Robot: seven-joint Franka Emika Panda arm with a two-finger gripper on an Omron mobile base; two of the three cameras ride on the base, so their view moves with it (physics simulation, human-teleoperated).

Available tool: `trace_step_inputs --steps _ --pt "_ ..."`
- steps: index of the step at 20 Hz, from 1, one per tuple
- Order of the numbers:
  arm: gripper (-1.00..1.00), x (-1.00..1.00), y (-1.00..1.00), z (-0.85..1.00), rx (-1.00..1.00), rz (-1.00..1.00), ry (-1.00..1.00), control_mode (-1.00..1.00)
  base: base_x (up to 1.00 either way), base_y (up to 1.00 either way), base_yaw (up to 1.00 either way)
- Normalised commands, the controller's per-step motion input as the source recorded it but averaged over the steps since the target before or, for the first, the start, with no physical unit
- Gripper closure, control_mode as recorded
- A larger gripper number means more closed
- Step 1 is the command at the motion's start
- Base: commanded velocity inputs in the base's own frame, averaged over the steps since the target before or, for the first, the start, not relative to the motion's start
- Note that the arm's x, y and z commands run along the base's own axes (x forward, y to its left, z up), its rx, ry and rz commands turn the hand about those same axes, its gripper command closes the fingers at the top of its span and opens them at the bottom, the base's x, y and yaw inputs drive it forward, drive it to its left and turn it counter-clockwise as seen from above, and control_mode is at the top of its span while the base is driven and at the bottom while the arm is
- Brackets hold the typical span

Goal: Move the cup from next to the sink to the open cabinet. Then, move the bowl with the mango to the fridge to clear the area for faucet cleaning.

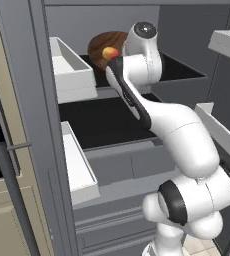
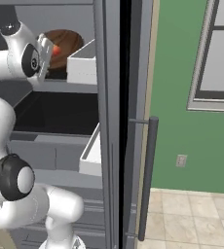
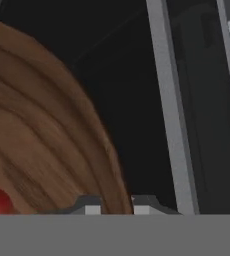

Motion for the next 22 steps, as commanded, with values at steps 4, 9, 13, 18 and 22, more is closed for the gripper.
trace_step_inputs --steps 4,9,13,18,22 --pt "1.0 0.82 0.02 -0.06 0.0 0.0 0.16 -1.0 0.0 0.0 0.0" --pt "-1.0 0.34 0.07 0.0 0.0 0.0 0.13 -1.0 0.0 0.0 0.0" --pt "-1.0 -0.24 0.0 0.0 0.0 0.0 -0.06 -1.0 0.0 0.0 0.0" --pt "-1.0 -0.91 0.0 0.0 0.0 0.0 -0.26 -1.0 0.0 0.0 0.0" --pt "-1.0 -1.0 0.0 0.0 0.0 -0.04 -0.29 -1.0 0.0 0.0 0.0"
